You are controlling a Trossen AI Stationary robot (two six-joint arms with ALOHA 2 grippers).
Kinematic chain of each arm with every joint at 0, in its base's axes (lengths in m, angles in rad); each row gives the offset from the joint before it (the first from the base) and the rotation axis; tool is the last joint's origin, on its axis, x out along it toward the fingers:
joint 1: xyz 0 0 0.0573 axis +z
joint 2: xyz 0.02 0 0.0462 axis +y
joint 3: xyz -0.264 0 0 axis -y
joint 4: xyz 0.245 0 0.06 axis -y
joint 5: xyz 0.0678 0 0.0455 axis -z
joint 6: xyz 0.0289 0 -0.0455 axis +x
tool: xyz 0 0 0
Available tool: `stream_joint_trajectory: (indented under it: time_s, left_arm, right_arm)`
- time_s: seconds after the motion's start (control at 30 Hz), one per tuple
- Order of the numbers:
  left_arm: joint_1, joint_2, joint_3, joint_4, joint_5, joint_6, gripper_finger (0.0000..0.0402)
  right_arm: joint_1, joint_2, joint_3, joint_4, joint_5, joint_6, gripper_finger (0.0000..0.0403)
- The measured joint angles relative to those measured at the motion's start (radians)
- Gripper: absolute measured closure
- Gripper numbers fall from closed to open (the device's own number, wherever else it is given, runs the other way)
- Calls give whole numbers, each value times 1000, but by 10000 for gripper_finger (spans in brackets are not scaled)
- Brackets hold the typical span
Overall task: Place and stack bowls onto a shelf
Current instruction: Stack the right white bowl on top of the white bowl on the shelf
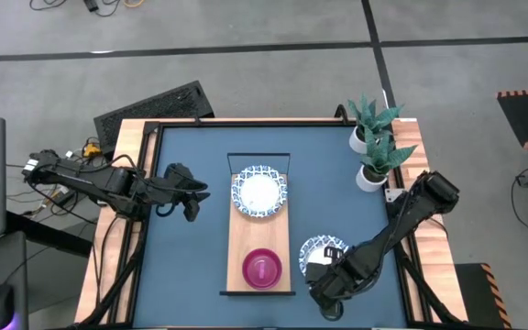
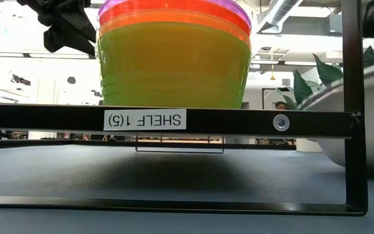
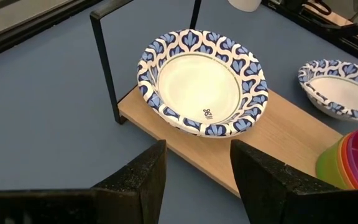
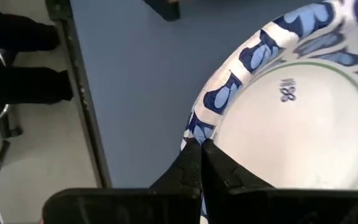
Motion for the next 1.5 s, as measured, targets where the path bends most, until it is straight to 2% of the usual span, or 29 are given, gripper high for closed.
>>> stream_joint_trajectory:
  time_s: [0.27, 0.5, 0.63, 0.73, 0.87, 1.0, 1.13, 1.23, 1.37, 1.5]
  left_arm:
    - [0, 0, 0, 0, 0, 0, 239]
    - [0, 0, 0, 0, 2, -5, 239]
    - [0, 0, 0, -1, 2, -11, 239]
    - [0, 0, 0, -1, 2, -11, 239]
    - [0, 0, 0, -1, 2, -11, 239]
    - [0, 0, 0, -2, 3, -20, 239]
    - [0, 0, 0, -2, 3, -22, 239]
    - [0, 0, 0, -2, 3, -22, 239]
    - [0, 0, 0, -3, 3, -41, 239]
    - [0, 0, 0, -11, 4, -49, 239]
  right_arm:
    - [-15, -105, 29, -141, 117, 7, 385]
    - [-46, -198, 29, -203, 319, 10, 385]
    - [-88, -244, 29, -211, 392, -32, 385]
    - [-130, -254, 58, -228, 442, -161, 385]
    - [-204, -227, 157, -219, 506, -508, 385]
    - [-303, -160, 274, -171, 487, -843, 385]
    - [-389, -78, 361, -134, 401, -1060, 385]
    - [-435, -20, 382, -137, 368, -1145, 385]
    - [-476, 59, 382, -145, 318, -1172, 385]
    - [-485, 117, 382, -134, 313, -1217, 385]
